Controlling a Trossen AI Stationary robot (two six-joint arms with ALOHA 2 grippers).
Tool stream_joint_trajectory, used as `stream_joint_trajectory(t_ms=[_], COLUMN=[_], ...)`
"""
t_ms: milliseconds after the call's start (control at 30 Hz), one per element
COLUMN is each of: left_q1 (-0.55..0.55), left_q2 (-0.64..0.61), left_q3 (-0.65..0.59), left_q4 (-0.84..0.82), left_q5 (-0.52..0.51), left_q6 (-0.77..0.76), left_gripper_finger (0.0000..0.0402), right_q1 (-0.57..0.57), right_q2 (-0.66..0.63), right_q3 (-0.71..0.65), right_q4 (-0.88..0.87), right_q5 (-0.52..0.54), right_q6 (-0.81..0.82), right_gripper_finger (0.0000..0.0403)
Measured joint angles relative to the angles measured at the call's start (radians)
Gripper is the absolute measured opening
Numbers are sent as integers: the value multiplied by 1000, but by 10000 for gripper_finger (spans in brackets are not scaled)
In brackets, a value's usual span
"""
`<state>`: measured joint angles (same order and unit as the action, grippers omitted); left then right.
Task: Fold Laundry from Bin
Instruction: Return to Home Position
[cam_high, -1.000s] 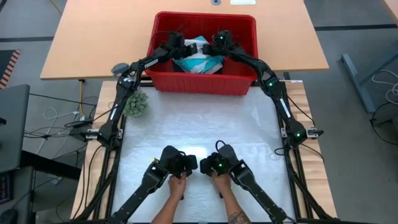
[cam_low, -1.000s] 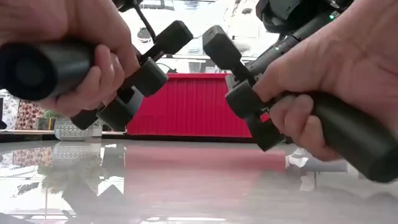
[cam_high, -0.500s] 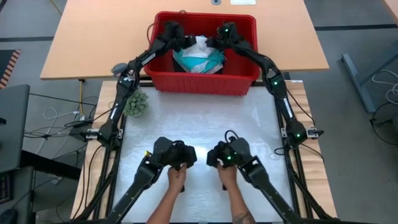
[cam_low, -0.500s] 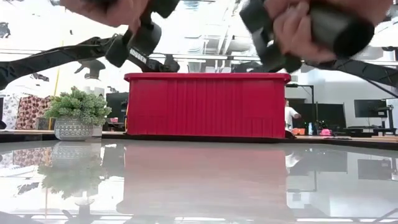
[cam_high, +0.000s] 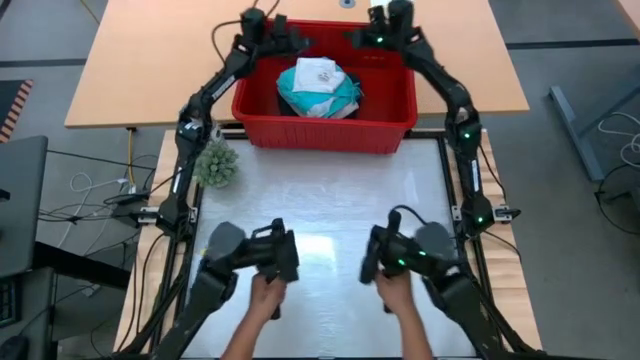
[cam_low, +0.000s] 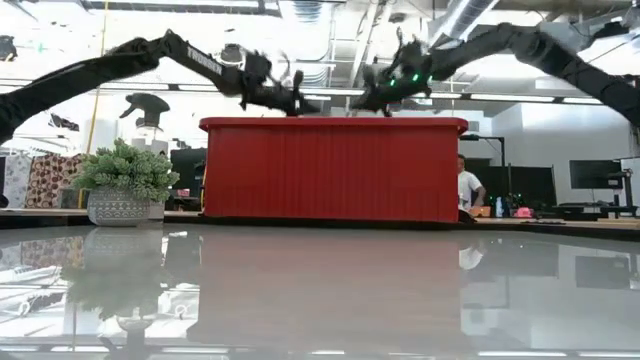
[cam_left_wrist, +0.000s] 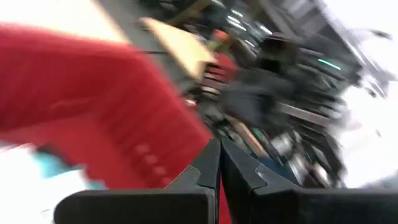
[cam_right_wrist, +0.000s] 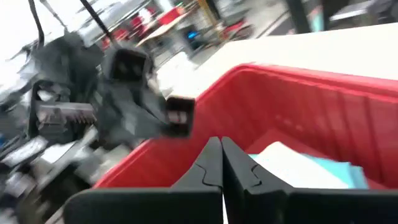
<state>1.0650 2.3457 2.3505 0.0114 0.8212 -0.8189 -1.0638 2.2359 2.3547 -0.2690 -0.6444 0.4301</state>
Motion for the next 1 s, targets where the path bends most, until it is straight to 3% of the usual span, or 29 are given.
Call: stream_joint_trajectory(t_ms=[167,433,633,800,1000], left_q1=[-21,-90,-112,-117,-124], left_q2=[-174,-485,-671,-780,-841], left_q3=[3,3,2,3,0], left_q4=[-47,-295,-558,-804,-959], left_q5=[98,-44,-68,-3,168], left_q6=[152,518,660,800,913], left_gripper_finger=[0,0,0,0,0], right_q1=[-1,24,90,226,441], right_q2=[-140,-373,-559,-666,-722], right_q3=[0,0,2,-10,-131], right_q4=[-160,-569,-837,-896,-834], right_q5=[-135,-287,-298,-300,-302], right_q6=[-104,-361,-548,-664,-704], right_gripper_finger=[32,28,32,32,22])
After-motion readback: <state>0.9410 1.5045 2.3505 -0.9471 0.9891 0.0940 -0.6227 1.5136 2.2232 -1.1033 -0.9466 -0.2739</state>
